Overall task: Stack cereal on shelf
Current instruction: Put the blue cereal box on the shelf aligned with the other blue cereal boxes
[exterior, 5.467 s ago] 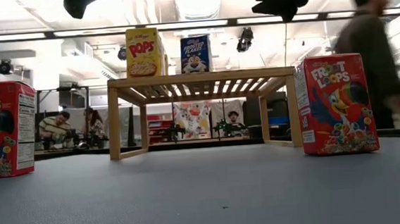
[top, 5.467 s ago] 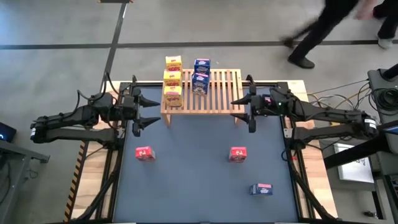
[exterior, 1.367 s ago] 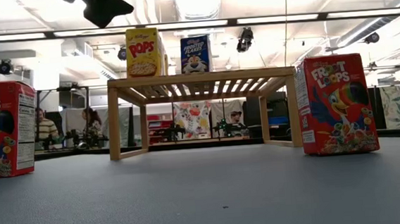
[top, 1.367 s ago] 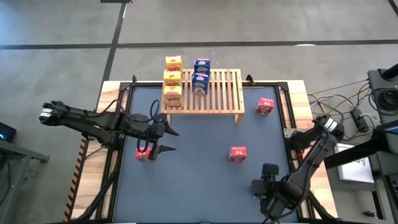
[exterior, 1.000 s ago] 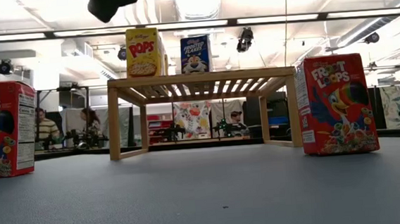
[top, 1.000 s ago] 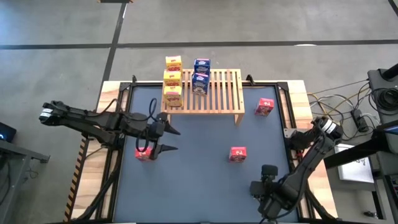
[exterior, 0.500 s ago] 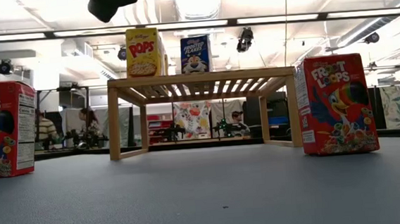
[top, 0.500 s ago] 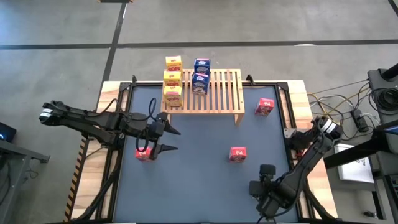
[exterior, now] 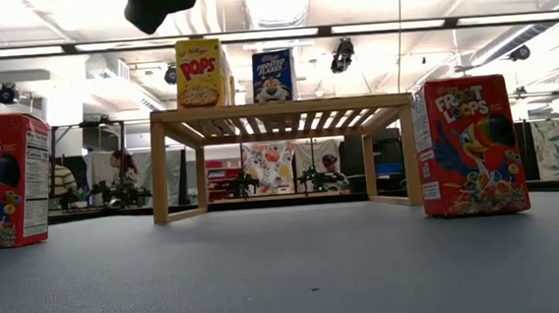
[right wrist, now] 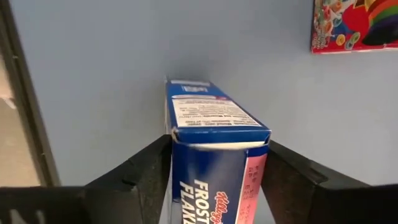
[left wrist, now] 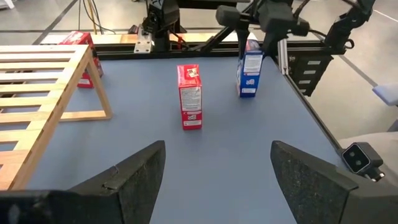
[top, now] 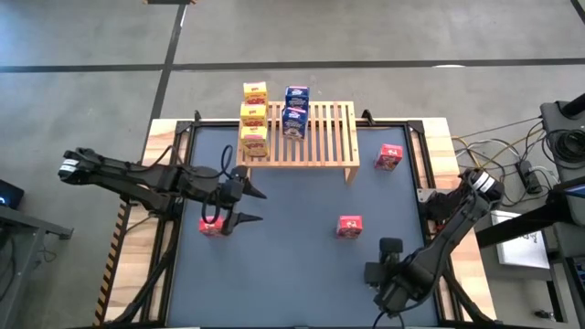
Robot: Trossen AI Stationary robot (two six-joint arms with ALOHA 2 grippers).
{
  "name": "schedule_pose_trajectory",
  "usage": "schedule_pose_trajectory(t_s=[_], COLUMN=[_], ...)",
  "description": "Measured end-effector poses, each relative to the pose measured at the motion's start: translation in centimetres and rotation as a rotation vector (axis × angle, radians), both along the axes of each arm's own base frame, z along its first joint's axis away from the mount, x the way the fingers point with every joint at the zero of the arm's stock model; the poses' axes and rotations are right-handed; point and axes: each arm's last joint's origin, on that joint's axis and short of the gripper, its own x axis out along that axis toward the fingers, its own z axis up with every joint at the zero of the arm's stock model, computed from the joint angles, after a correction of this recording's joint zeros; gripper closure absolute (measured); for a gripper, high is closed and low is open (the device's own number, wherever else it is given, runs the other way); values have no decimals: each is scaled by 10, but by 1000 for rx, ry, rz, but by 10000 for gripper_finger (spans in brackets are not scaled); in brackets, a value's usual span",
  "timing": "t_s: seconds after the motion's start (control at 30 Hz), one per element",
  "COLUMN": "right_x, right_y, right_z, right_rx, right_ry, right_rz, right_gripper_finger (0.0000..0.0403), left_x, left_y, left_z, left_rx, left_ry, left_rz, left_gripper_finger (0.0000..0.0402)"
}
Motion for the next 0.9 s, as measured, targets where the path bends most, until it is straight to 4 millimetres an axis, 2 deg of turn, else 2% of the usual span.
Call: schedule_pose_trajectory(t_s=[0.23, 0.43, 0.7, 0.9], right_x=[-7, -8, 5, 24], right_y=[-9, -28, -78, -123], right_z=[20, 45, 100, 142], right_rx=[49, 109, 119, 3], right_ry=[-50, -116, -342, -520], right_rz=[-7, -35, -11, 35], right_gripper_finger=[217, 224, 225, 225], left_x=[2, 2, -14, -26], left_y=[0, 0, 2, 4], left_z=[-1, -1, 4, 13], left_rx=[1, 3, 15, 21], left_ry=[1, 1, 25, -18], left_rz=[-1, -1, -3, -2], left_gripper_finger=[126, 126, 126, 126])
